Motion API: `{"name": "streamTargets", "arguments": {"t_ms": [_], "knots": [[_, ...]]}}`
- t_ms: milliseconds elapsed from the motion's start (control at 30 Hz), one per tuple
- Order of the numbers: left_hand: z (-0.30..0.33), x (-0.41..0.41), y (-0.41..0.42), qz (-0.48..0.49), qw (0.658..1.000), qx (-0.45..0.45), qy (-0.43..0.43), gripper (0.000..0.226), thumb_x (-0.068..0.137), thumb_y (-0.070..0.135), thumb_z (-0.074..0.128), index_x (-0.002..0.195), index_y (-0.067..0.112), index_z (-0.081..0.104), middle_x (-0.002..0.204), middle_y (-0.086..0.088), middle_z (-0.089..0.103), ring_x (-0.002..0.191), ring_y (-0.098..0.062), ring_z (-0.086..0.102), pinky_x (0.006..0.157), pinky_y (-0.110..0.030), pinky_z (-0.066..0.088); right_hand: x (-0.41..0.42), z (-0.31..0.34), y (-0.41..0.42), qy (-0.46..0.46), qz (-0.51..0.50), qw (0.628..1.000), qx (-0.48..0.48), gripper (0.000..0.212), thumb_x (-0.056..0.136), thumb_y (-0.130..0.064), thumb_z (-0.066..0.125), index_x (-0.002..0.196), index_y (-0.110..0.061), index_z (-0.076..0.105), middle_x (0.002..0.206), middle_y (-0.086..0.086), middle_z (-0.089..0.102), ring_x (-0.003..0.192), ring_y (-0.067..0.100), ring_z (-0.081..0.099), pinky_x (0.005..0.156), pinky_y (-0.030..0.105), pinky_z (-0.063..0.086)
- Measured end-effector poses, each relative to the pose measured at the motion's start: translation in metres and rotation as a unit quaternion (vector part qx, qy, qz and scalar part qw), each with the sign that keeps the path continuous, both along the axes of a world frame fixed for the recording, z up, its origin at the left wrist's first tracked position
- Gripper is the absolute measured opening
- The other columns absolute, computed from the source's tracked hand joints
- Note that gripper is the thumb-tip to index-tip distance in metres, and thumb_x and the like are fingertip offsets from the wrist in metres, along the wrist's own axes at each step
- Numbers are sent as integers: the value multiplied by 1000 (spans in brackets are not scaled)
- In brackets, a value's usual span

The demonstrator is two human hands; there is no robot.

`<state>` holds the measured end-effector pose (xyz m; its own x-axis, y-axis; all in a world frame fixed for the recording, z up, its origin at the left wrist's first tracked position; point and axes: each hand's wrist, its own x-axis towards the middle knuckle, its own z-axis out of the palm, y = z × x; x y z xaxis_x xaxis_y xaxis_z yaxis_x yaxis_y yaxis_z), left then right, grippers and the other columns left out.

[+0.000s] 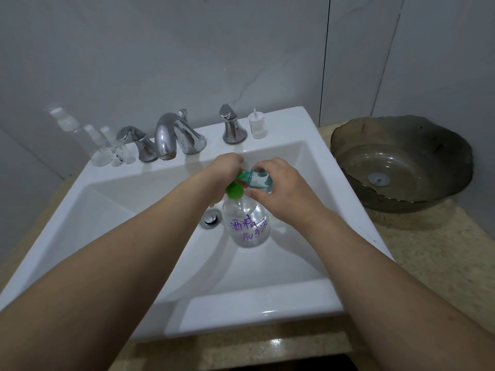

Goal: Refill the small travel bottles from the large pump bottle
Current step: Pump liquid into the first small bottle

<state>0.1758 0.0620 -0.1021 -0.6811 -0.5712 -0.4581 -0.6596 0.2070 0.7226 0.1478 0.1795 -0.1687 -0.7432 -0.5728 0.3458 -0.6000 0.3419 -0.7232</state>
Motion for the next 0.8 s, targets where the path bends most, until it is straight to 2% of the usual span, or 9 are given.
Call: {"name": "streamTargets", "arguments": {"t_ms": [67, 200, 300, 433, 533, 633, 800], "knots": [[2, 0, -1, 4, 1000, 14, 1, 26, 102, 31, 37, 106, 14, 55, 76, -3, 53, 63, -14, 45, 50, -28, 22, 0, 0, -1, 4, 1, 1000, -9, 41, 80, -28, 75, 115, -13, 59, 103, -3, 49, 91, 11, 51, 84, 24, 43], [8, -3, -4, 3, 1000, 26, 6, 32, 102, 36, 35, 98, 14, 58, 86, -3, 57, 70, -15, 45, 51, -29, 21, 0, 1, -2, 13, -4, 999, -29, 41, 80, -29, 75, 115, -13, 60, 102, -5, 49, 92, 11, 51, 83, 24, 44], [10, -1, -2, -5, 1000, 11, 16, 31, 103, 32, 34, 87, 15, 55, 79, -2, 57, 66, -13, 47, 53, -30, 25, -1, 1, -2, 14, -3, 1000, -27, 41, 80, -28, 75, 115, -13, 60, 100, -6, 47, 93, 12, 53, 84, 26, 45], [9, -1, 2, -12, 1000, -6, 9, 25, 103, 22, 35, 92, 12, 55, 72, -4, 54, 59, -15, 46, 51, -27, 24, -1, 1, -2, 13, -5, 1000, -25, 41, 80, -27, 76, 115, -12, 60, 100, -5, 47, 94, 13, 53, 84, 24, 43], [1, -3, 1, -6, 999, -8, 34, 26, 101, 14, 35, 83, 9, 53, 75, -11, 57, 57, -19, 48, 56, -26, 35, -1, 1, 0, 9, -5, 1000, -12, 40, 80, -27, 75, 114, -12, 60, 100, -5, 46, 89, 8, 47, 80, 20, 40], [-4, -3, 1, 11, 999, -5, 31, 30, 101, 13, 35, 74, 9, 48, 68, -10, 52, 52, -18, 47, 49, -25, 35, -1, 0, 0, -5, -1, 1000, 4, 39, 80, -28, 75, 112, -13, 59, 101, -5, 47, 87, 9, 46, 79, 20, 38], [4, 1, 5, 9, 1000, -19, 3, 32, 103, 17, 34, 73, 11, 43, 69, -8, 48, 53, -16, 44, 44, -28, 29, -2, -2, 0, 0, -1, 1000, 12, 39, 81, -30, 74, 113, -14, 58, 101, -7, 46, 86, 8, 45, 77, 19, 36]]}}
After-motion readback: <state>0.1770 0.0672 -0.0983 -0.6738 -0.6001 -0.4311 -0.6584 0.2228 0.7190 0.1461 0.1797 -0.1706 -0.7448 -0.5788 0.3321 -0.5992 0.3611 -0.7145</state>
